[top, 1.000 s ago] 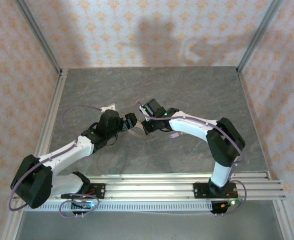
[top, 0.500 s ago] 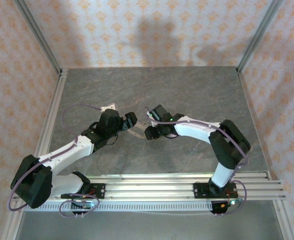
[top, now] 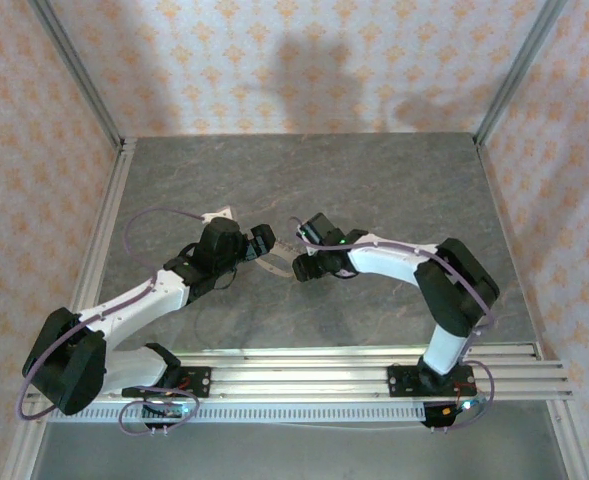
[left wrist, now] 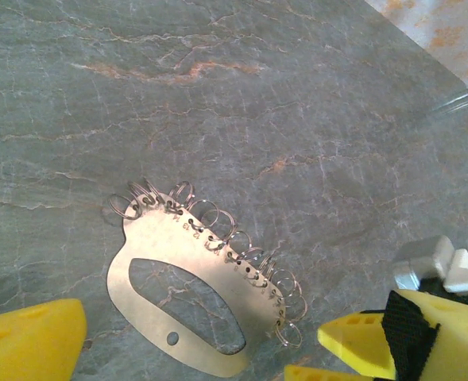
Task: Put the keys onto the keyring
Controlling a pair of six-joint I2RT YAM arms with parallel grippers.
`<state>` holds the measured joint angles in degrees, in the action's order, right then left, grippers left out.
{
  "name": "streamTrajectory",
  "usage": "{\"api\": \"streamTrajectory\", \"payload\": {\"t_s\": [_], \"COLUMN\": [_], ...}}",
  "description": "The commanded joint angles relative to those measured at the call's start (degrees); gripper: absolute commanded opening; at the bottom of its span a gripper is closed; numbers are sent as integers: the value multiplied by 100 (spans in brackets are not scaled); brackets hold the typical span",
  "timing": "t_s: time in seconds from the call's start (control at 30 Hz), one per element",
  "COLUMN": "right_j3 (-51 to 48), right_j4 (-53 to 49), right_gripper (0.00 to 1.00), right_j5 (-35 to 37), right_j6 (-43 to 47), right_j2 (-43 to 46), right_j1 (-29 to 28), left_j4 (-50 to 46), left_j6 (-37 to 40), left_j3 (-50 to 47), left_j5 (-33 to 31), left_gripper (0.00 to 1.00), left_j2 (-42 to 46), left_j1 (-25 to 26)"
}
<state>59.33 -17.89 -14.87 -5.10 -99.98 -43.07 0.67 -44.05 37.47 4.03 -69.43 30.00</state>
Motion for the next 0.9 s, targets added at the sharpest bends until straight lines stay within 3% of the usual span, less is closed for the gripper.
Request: {"api": "streamTrajectory", "payload": {"t_s": [0.0,0.17,0.5,0.87], "right_j3": [216,361,375,472], "right_j4": [-5,6,84,59], "right_gripper": [56,55,39,38], "right_j5": [247,217,-71,-372], "right_j6": [140,109,-139,-314], "right_j2": [-190,-409,-447,-493], "right_j1": [-17,-17,-58,-394], "left_j4": [-58,-40,83,127], "left_j6": [11,11,11,2], "left_j3": [128,124,104,101], "left_j5": [-8,-13,27,41], "left_gripper": [98,98,98,98], "left_j2": [5,-14,-74,-112], "left_j1": [0,3,-2,5]}}
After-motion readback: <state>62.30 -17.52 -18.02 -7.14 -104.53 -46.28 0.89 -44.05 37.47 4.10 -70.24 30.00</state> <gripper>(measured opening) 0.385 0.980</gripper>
